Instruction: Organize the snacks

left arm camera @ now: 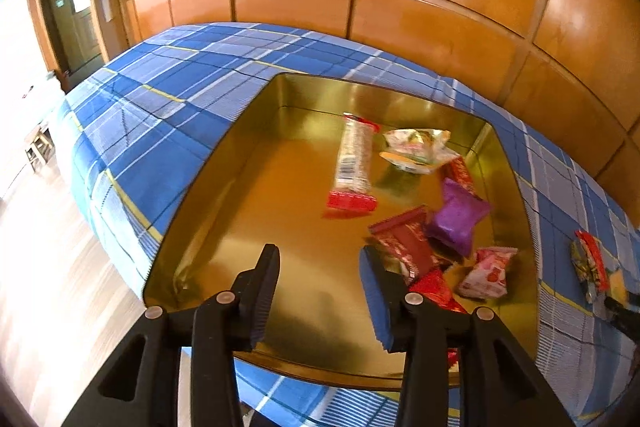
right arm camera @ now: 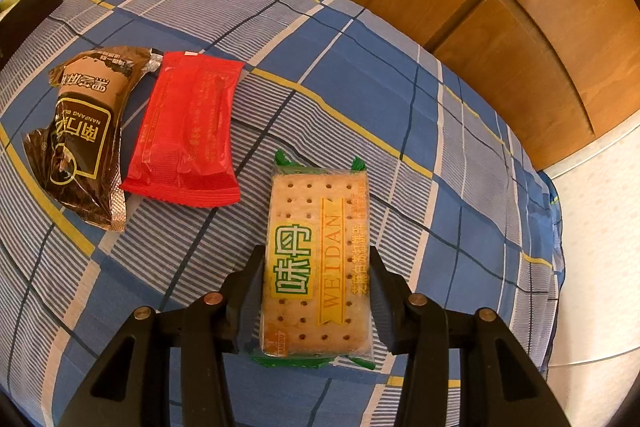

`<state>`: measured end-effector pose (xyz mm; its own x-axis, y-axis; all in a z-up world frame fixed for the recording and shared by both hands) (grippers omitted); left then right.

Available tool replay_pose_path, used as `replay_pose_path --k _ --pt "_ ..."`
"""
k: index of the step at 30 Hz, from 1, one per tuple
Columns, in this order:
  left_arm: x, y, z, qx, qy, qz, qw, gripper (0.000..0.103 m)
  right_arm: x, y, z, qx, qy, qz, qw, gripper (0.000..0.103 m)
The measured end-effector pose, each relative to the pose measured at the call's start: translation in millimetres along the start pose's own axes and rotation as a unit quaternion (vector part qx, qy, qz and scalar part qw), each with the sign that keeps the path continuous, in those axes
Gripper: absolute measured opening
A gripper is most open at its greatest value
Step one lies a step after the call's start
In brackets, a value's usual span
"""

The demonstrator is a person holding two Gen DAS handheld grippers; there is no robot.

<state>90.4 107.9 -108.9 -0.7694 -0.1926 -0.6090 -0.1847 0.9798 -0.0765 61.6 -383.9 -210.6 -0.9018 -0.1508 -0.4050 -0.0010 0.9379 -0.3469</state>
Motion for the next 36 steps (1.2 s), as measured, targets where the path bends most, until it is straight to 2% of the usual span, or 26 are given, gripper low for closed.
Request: replay_pose_path --k 9,16,21,25,29,36 --pt "-1.1 23.4 3.1 -0.017 -0.006 -0.014 0.9997 0.042 -5.0 -5.4 -4.4 -0.014 0.021 0.019 0.999 0.047" --pt "1.3 32.6 6.9 -0.02 -0.005 -0.024 0.9995 0.042 -37.4 17.8 -55.1 -0.043 -0.048 0.026 0.998 0.047" --pt "2.0 33.4 7.4 -0.016 -0.005 -0.026 0.9995 0.042 -61.0 81.6 -89.5 -0.105 -0.088 -0.018 0.99 0.047" --pt "2.8 34.9 7.1 -0.015 -0.005 -0.029 0.9995 0.042 -77.8 140.4 -112.6 -0.155 -0.113 -0.061 0.98 0.047" --pt "3.8 39.5 5.4 -0.02 -0.007 -0.028 0.9994 0.042 -93.4 201.0 -140.9 -0.219 -0.135 -0.091 0.962 0.047" --pt "-0.5 56.8 1.7 -0.029 -0.017 -0.048 0.9983 0.042 -112.2 282.5 -173.8 -0.313 -0.136 -0.112 0.933 0.047"
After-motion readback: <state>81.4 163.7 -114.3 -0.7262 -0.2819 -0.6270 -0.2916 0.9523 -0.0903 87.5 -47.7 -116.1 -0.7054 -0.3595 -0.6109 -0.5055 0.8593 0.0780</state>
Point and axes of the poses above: each gripper's, at about its wrist camera, not at the fingertips, and z roughly the way its jaws point, y to its left, x to its underside, the point moved 9 cm from there along z, roughly the way its jaws point, and after that the axes turned 1 degree about -y, right-handed, at the moved point
